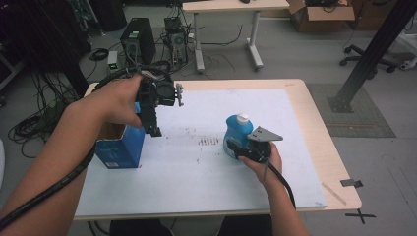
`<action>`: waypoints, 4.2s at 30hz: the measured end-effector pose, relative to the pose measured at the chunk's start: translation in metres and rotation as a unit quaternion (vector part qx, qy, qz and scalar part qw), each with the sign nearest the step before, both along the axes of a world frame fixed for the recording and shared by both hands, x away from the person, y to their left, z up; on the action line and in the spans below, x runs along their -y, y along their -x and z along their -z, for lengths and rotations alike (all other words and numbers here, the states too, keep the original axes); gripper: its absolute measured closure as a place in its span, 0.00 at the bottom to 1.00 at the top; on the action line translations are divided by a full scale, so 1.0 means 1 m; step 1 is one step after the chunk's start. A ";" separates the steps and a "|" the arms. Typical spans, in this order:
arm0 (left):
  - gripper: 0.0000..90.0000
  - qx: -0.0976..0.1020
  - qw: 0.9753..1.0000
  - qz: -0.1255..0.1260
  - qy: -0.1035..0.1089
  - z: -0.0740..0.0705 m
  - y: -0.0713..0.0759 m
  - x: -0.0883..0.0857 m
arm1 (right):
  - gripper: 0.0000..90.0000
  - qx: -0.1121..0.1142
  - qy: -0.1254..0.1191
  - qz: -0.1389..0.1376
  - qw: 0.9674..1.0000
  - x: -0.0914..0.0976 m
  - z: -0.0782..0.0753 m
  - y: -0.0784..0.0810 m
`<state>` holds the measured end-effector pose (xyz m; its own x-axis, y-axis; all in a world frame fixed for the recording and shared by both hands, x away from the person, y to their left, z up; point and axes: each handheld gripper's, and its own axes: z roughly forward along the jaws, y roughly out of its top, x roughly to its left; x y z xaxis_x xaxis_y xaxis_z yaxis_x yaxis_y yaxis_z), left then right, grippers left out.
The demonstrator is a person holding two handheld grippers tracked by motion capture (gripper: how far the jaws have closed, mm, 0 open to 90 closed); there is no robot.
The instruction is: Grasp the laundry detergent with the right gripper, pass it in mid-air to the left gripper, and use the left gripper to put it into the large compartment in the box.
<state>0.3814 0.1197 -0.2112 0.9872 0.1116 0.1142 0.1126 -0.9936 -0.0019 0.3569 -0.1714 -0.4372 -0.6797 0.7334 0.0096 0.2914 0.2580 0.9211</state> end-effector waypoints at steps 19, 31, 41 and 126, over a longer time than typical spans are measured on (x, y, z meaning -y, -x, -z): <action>0.00 -0.003 1.000 0.009 -0.001 0.002 0.000 0.003 | 0.50 -0.024 -0.018 -0.018 0.999 0.004 -0.010 -0.003; 0.00 -0.008 1.000 0.020 0.015 -0.007 0.004 0.004 | 0.50 0.013 -0.001 -0.123 0.992 -0.012 -0.065 0.010; 0.00 -0.006 0.999 0.037 0.015 -0.011 0.013 0.011 | 0.50 0.025 0.012 -0.184 0.983 -0.027 -0.085 0.024; 0.01 -0.021 0.991 0.131 0.014 0.027 0.064 0.062 | 0.50 0.019 0.032 -0.317 0.948 -0.111 -0.058 0.046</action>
